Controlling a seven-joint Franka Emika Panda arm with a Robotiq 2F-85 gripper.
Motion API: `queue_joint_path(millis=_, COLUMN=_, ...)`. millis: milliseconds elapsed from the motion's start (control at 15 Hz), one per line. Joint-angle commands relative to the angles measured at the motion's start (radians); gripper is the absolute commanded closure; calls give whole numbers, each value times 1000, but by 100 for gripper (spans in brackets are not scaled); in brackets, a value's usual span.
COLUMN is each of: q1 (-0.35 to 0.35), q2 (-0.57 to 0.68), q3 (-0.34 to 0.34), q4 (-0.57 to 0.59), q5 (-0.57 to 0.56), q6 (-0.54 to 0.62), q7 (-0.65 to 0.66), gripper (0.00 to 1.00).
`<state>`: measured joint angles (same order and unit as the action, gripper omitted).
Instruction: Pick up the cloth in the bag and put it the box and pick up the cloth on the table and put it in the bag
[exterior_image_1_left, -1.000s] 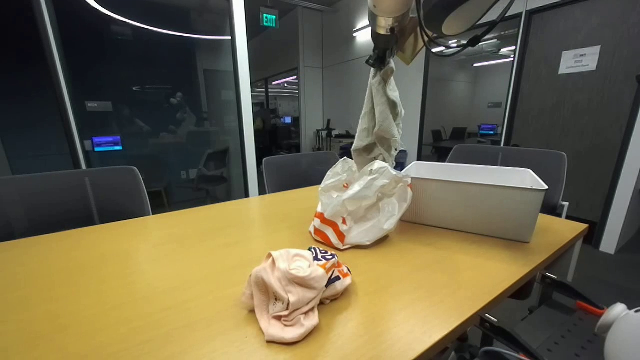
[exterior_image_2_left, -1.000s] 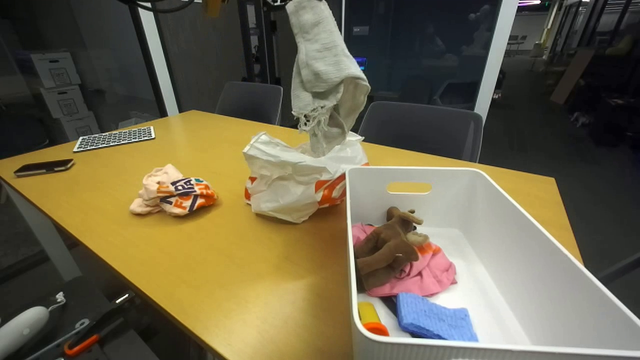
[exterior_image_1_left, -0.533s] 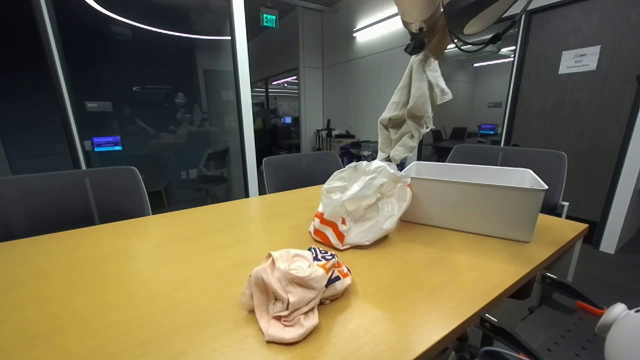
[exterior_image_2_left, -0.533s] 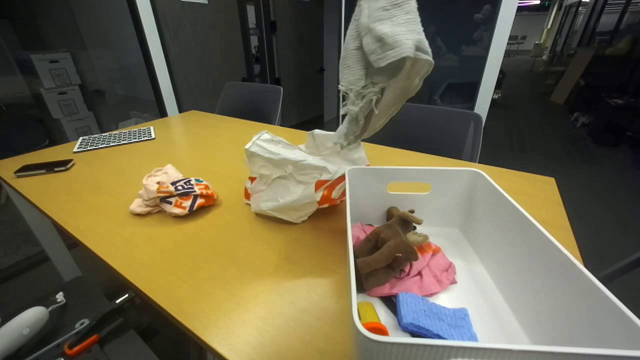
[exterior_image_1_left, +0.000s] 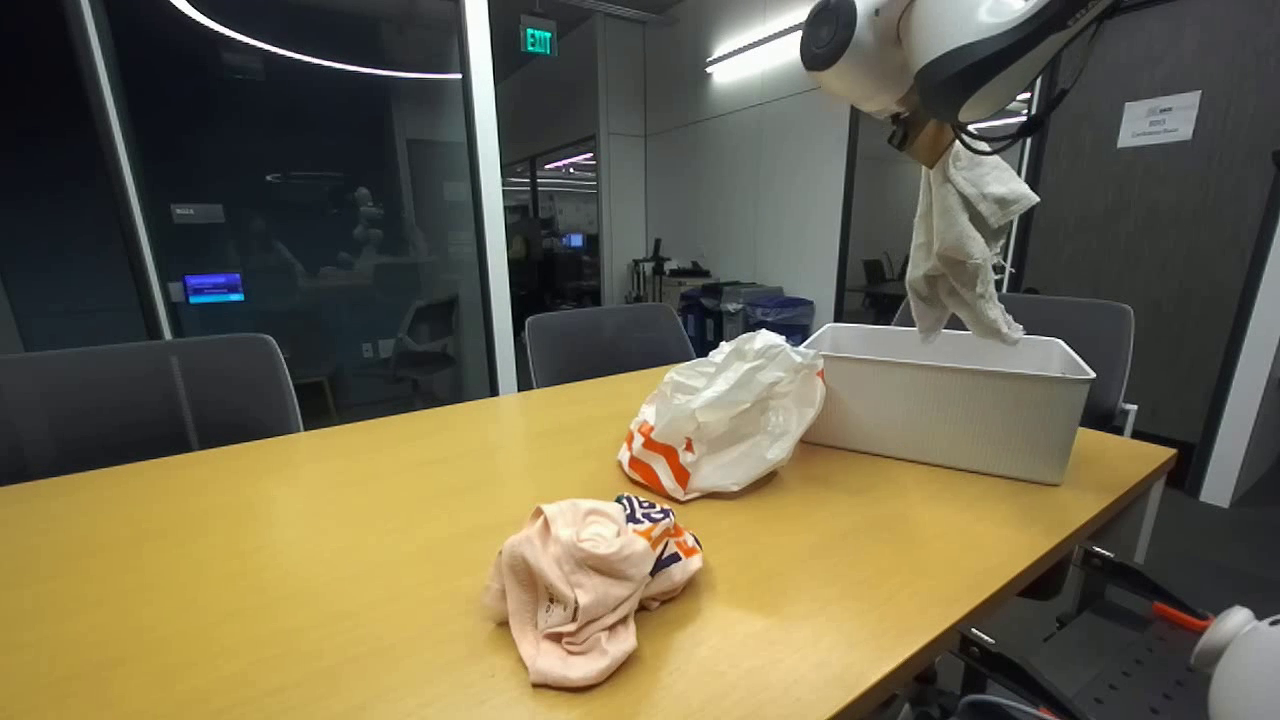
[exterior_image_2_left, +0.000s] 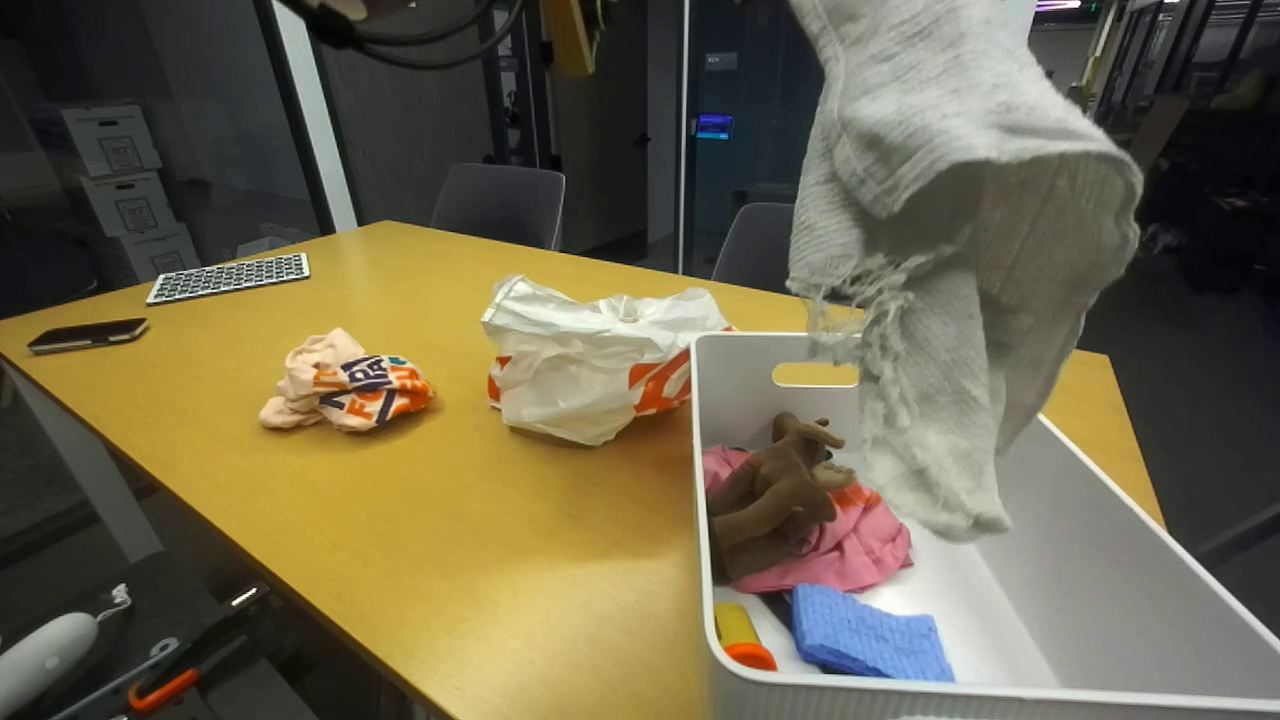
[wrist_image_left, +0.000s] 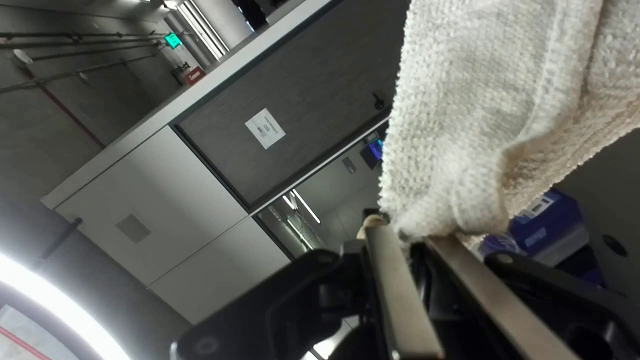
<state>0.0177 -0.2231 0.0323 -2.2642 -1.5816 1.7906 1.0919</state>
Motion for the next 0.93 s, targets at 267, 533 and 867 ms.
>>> queue_joint_path(millis=267, q1=8, q2=20, q3=-30, q4=-221, q5=63, q6=72, q7=165, gripper=75)
queue_joint_path(millis=533, q1=4, q2=0, q3=-46, q4=-277, q5=117, q6=143, q7=204, gripper=51)
queue_joint_path(millis=867, q1=6, q2=-34, q3=-50, q4=-277, q5=148, q6=210, q7=201, gripper=8)
